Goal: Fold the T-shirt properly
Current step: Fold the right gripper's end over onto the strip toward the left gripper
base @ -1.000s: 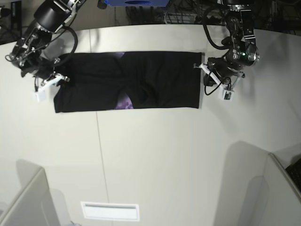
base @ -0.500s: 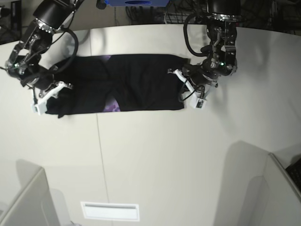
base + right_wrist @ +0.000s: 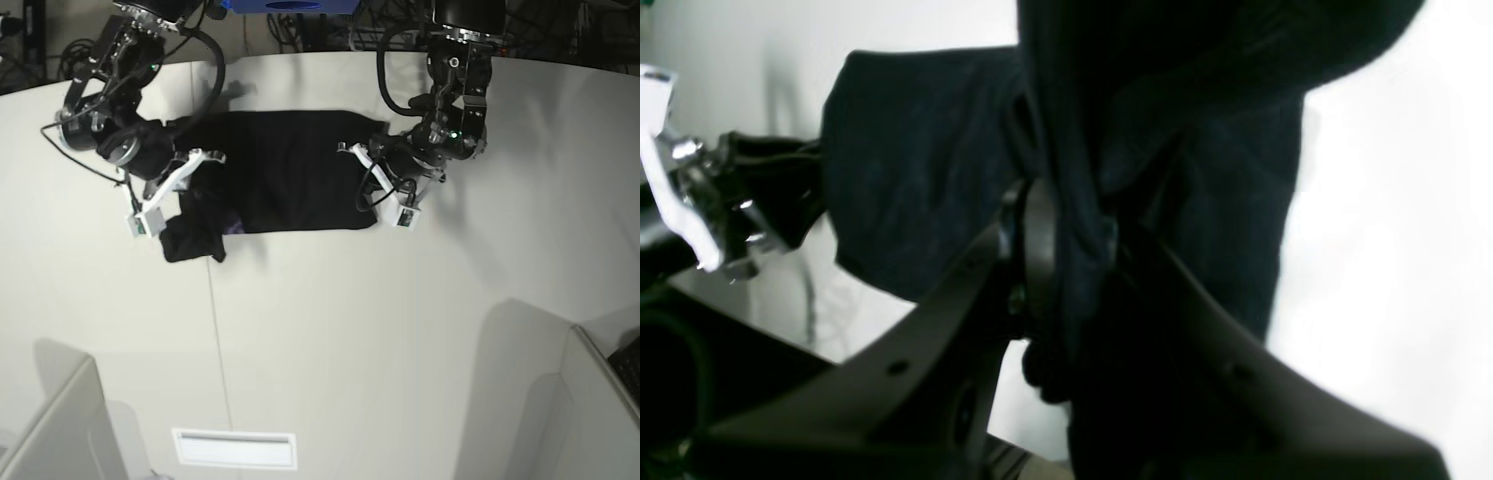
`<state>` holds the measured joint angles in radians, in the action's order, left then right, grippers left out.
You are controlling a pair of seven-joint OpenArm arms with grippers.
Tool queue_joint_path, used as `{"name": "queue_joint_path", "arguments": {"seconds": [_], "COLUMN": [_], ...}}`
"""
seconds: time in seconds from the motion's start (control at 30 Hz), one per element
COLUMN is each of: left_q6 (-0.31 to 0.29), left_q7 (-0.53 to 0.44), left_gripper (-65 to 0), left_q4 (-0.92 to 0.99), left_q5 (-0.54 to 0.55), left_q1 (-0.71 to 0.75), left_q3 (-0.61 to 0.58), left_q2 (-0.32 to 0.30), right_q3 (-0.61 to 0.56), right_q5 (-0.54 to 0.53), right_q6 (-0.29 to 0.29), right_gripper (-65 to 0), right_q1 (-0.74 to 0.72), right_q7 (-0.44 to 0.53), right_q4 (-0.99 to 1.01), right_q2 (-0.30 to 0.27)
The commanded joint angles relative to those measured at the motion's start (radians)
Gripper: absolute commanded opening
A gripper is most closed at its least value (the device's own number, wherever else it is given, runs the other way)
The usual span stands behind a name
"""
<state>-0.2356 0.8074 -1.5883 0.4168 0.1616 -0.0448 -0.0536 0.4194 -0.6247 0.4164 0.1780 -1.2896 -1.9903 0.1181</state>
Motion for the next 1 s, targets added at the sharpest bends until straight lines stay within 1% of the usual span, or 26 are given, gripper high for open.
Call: {"name": "queue_joint_path", "arguments": {"seconds": [0.0,0.13,0.17,0.2,0.23,0.3,0.33,0.37,0.4,0.47,0.57,0.67,0.77,0.97], "left_q6": [0.008,0.008,0.008,0.008,0.008,0.008,0.008,0.008,0.008,0.008,0.008,0.008,0.008,0.008], "left_q7": [0.042,0.042,0.042,0.042,0.042,0.042,0.042,0.042,0.042,0.042,0.042,0.042,0.042,0.043], "left_gripper": [-65.0,-65.0,-65.0,-65.0,-65.0,-65.0,-65.0,-65.0,-65.0,-65.0,-65.0,-65.0,-65.0,-65.0], "left_q4": [-0.004,-0.004,-0.004,-0.004,-0.004,-0.004,-0.004,-0.004,-0.004,-0.004,-0.004,-0.019,-0.056,-0.085], "left_q5": [-0.026,-0.028,-0.028,-0.028,-0.028,-0.028,-0.028,-0.028,-0.028,-0.028,-0.028,-0.028,-0.028,-0.028], "left_q1": [0.008,0.013,0.014,0.016,0.016,0.016,0.016,0.016,0.016,0.017,0.022,0.036,0.052,0.06], "left_q3": [0.003,-0.007,-0.002,0.001,0.001,-0.004,-0.005,-0.002,0.0,-0.004,-0.007,-0.007,0.0,0.001], "left_q2": [-0.005,-0.028,-0.028,-0.03,-0.038,-0.059,-0.064,-0.064,-0.064,-0.064,-0.064,-0.064,-0.064,-0.073], "right_q3": [-0.03,-0.107,-0.119,-0.127,-0.133,-0.161,-0.182,-0.204,-0.231,-0.29,-0.353,-0.359,-0.365,-0.366], "right_q5": [-0.028,-0.042,-0.083,-0.136,-0.188,-0.3,-0.34,-0.366,-0.387,-0.406,-0.364,-0.312,-0.269,-0.261], "right_q6": [0.0,0.0,0.0,-0.018,-0.055,-0.17,-0.218,-0.247,-0.262,-0.268,-0.268,-0.268,-0.268,-0.268], "right_gripper": [-65.0,-65.0,-65.0,-65.0,-65.0,-65.0,-65.0,-65.0,-65.0,-65.0,-65.0,-65.0,-65.0,-65.0], "right_q1": [-0.002,0.008,0.016,0.028,0.041,0.056,0.064,0.07,0.074,0.076,0.09,0.101,0.107,0.113], "right_q7": [0.018,0.023,0.037,0.057,0.075,0.123,0.144,0.163,0.181,0.212,0.256,0.305,0.319,0.324], "right_q4": [-0.02,-0.019,-0.019,-0.019,-0.019,-0.017,-0.017,-0.017,-0.017,-0.016,-0.014,-0.013,0.018,0.03], "right_q2": [0.009,0.025,0.025,0.025,0.025,0.024,0.024,0.022,0.016,0.004,0.004,0.004,0.002,0.002]}}
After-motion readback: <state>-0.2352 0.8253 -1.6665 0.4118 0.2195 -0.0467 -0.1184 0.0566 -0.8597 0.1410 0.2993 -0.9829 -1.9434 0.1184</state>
